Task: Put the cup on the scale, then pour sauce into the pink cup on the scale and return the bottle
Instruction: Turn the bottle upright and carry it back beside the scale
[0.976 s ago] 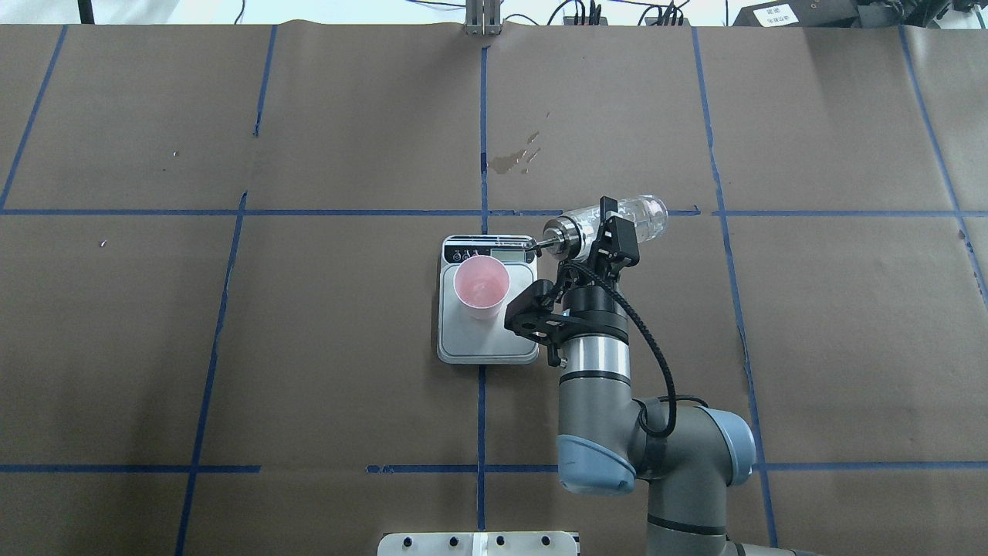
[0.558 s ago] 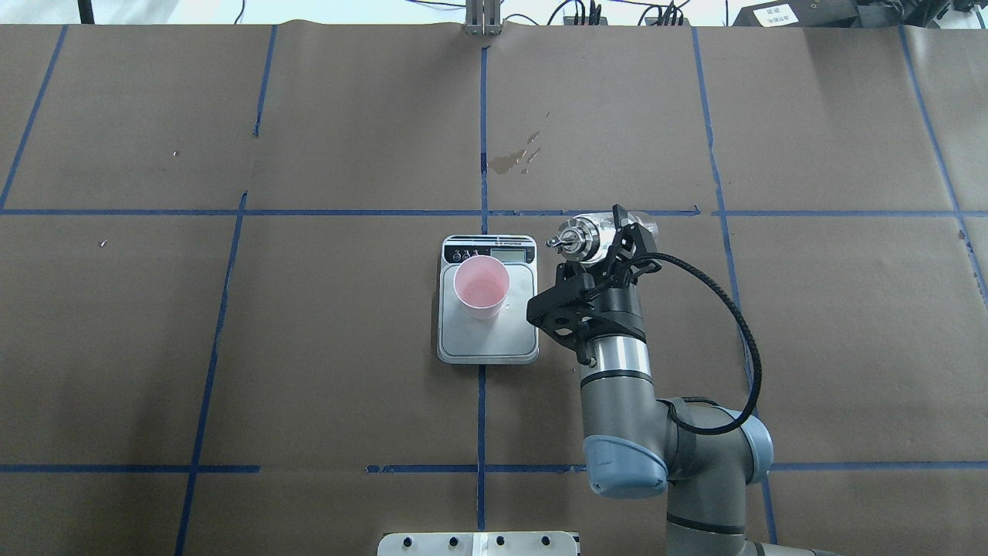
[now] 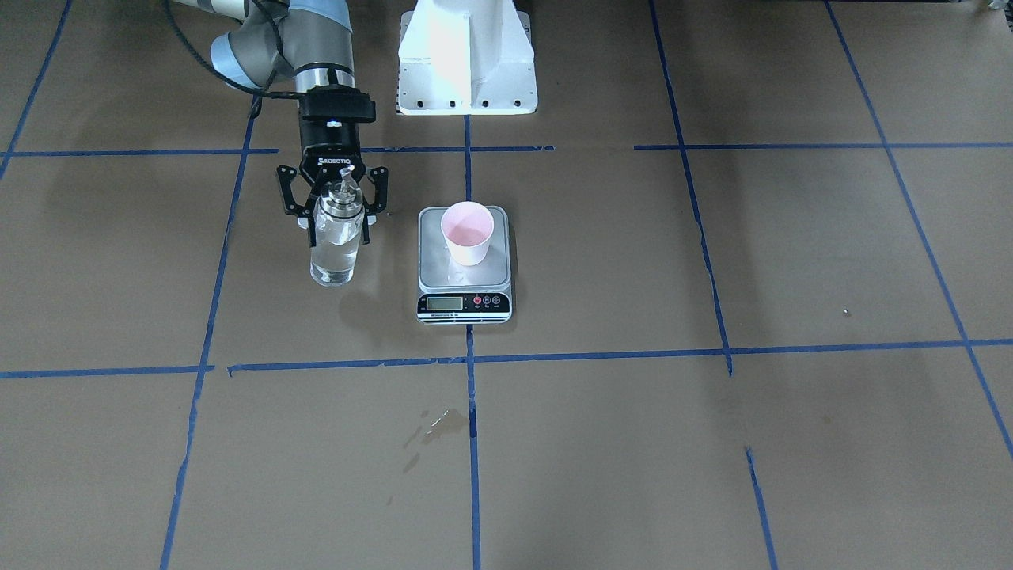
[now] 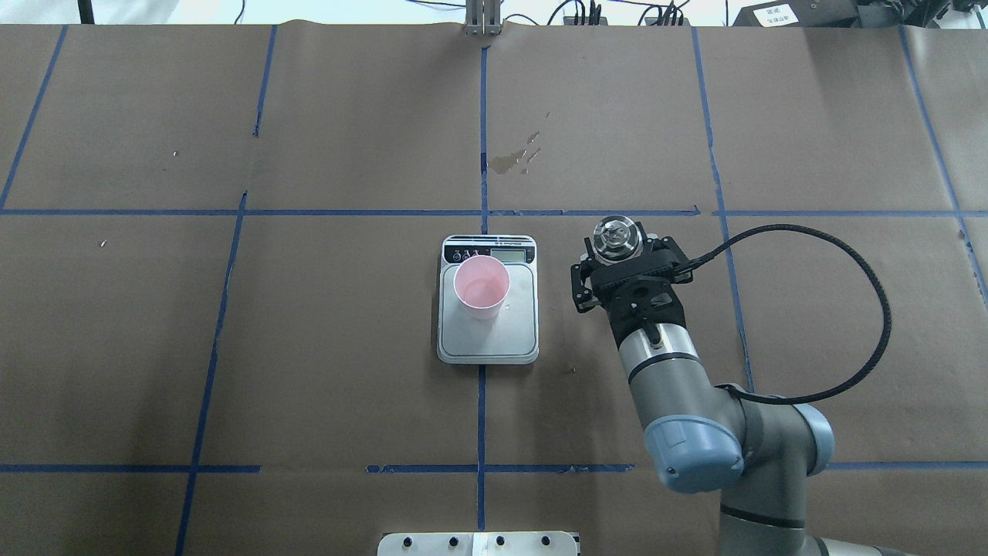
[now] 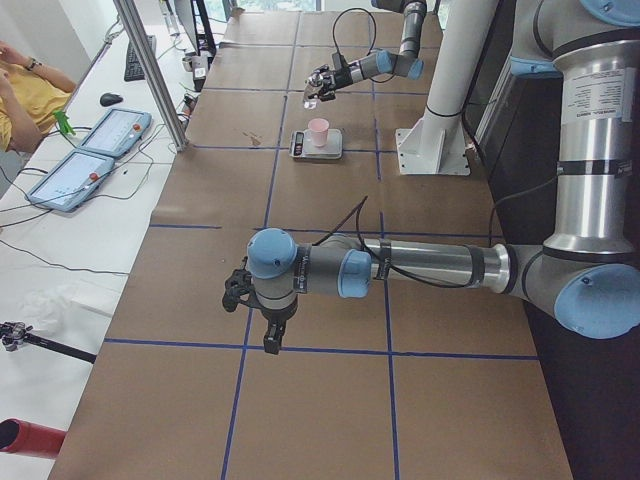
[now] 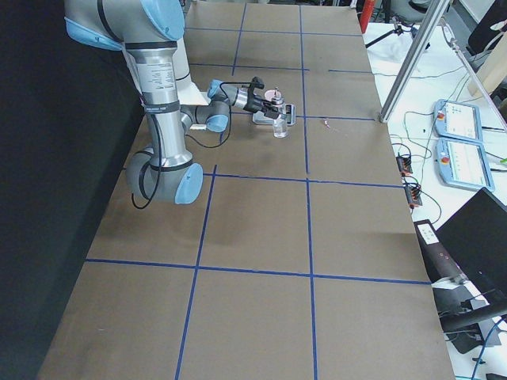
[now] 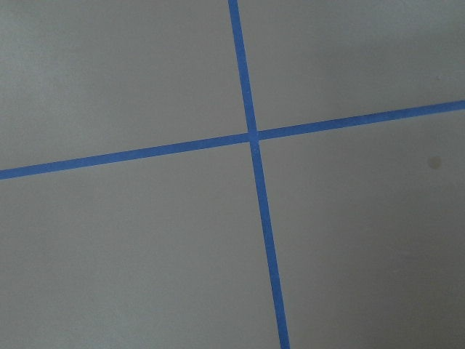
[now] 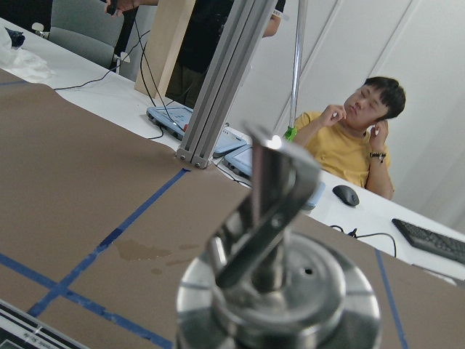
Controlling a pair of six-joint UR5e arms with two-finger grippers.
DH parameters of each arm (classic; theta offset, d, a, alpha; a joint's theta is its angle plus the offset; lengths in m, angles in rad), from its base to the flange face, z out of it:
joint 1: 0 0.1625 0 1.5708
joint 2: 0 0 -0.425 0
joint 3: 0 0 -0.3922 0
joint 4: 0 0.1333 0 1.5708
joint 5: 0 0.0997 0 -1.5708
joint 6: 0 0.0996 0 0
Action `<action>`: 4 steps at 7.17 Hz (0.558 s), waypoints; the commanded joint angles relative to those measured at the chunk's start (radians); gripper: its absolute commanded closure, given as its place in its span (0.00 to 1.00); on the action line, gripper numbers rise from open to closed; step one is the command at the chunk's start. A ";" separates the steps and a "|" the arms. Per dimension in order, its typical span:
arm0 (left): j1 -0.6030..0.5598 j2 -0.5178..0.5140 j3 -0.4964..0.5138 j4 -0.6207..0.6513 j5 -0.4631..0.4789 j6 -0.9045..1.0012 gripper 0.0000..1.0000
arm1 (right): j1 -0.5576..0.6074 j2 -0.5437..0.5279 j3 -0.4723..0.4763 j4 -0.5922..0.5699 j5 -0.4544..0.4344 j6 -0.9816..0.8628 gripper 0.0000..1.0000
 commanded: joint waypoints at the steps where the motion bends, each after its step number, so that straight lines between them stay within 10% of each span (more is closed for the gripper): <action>1: 0.000 -0.001 0.002 -0.001 0.000 0.002 0.00 | 0.055 -0.131 0.081 0.000 0.127 0.114 1.00; 4: 0.000 -0.001 0.004 -0.003 0.000 0.003 0.00 | 0.099 -0.214 0.114 0.003 0.228 0.250 1.00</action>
